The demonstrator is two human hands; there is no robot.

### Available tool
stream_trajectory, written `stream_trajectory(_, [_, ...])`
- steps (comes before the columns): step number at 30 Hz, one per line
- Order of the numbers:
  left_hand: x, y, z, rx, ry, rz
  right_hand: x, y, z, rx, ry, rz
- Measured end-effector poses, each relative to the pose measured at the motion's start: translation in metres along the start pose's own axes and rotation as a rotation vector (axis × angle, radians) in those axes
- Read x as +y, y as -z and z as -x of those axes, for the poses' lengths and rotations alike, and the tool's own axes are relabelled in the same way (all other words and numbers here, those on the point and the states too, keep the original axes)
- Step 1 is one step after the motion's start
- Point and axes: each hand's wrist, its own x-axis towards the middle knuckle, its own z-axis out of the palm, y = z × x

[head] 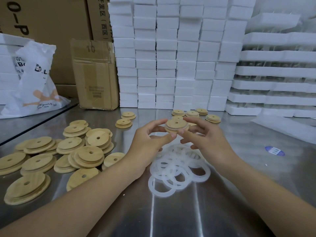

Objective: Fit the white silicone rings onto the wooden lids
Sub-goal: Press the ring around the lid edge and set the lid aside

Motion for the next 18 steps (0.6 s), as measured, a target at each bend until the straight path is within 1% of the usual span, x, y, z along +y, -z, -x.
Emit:
stream_trajectory(4, [-0.004,0.001,-0.001,-0.004,-0.063,0.001,0.004,0.000,0.000,0.019,0.074,0.026])
stream_trajectory(12, [-0.008,0.001,-0.003,-0.189,-0.126,-0.112,0.014,0.007,-0.002,0.066,0.154,0.337])
stream_trajectory(15, [-0.010,0.002,-0.003,-0.216,-0.148,-0.194,0.016,0.014,-0.005,0.067,0.154,0.421])
stream_trajectory(18, [-0.014,-0.001,-0.001,-0.221,-0.158,-0.291,0.019,0.024,-0.010,0.182,0.117,0.526])
